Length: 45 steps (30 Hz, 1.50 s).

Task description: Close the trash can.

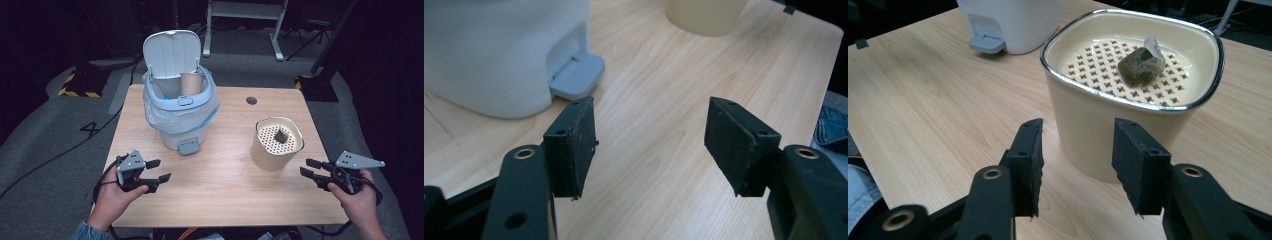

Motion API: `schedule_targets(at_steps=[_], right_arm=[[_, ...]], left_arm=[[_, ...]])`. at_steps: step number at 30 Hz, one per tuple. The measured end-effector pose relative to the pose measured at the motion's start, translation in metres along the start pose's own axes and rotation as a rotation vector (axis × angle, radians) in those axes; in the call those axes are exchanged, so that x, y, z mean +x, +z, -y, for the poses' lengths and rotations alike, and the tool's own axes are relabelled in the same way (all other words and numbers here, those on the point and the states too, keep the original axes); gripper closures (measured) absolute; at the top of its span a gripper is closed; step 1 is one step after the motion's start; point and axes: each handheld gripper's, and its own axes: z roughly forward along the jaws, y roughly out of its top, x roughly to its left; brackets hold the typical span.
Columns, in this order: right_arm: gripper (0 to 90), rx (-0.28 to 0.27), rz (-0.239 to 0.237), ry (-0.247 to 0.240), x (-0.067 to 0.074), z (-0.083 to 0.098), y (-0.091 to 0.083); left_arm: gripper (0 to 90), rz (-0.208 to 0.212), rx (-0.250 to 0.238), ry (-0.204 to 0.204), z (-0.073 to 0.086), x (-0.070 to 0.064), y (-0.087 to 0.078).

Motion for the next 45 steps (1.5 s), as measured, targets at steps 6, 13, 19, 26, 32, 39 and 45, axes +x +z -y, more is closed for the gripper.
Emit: schedule_targets(at_steps=[6, 13, 19, 26, 32, 39, 45], right_arm=[[54.0, 0.018, 0.006, 0.01, 0.007, 0.023, 0.008], [50.6, 0.058, 0.022, 0.045, 0.007, 0.053, 0.024], [44.3, 0.123, 0.052, 0.082, 0.0, 0.079, 0.038], [35.4, 0.179, 0.102, 0.109, -0.011, 0.102, 0.05], [34.5, 0.177, 0.148, 0.071, -0.016, 0.104, 0.051], [36.6, 0.176, 0.139, 0.063, -0.017, 0.104, 0.051], [37.1, 0.176, 0.136, 0.061, -0.016, 0.104, 0.051]], left_arm=[[39.7, -0.002, -0.048, 0.006, -0.026, 0.012, -0.014], [39.7, -0.027, -0.107, 0.012, -0.058, 0.024, -0.031], [39.5, -0.049, -0.122, 0.02, -0.076, 0.031, -0.038], [38.9, -0.073, -0.147, 0.022, -0.1, 0.034, -0.045], [38.8, -0.087, -0.169, 0.038, -0.124, 0.04, -0.051], [40.5, -0.059, -0.216, 0.078, -0.15, 0.053, -0.058], [42.4, -0.032, -0.235, 0.1, -0.167, 0.068, -0.06]])
